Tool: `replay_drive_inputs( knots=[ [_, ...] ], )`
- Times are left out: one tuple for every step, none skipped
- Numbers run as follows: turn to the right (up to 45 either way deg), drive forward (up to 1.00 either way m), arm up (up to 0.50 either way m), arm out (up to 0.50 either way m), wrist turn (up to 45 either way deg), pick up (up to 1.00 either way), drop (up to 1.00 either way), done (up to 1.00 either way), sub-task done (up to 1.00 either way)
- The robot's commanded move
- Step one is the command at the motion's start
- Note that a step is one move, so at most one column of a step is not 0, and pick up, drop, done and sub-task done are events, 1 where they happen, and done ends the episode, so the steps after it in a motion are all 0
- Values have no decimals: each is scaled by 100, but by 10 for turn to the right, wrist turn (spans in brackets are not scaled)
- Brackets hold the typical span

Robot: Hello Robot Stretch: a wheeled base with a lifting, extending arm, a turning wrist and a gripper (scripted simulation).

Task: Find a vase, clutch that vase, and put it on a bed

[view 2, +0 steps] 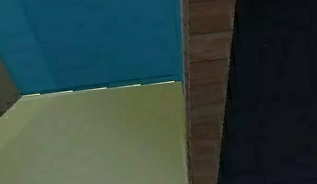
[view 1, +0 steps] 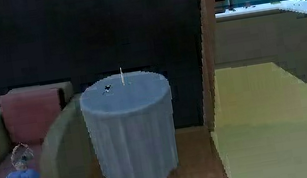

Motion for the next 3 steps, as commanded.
replay_drive_inputs(
  knots=[
    [330,0,0,0,0,0,0,0,0],
    [0,100,0,0,0,0,0,0,0],
    [0,100,0,0,0,0,0,0,0]
  ],
)
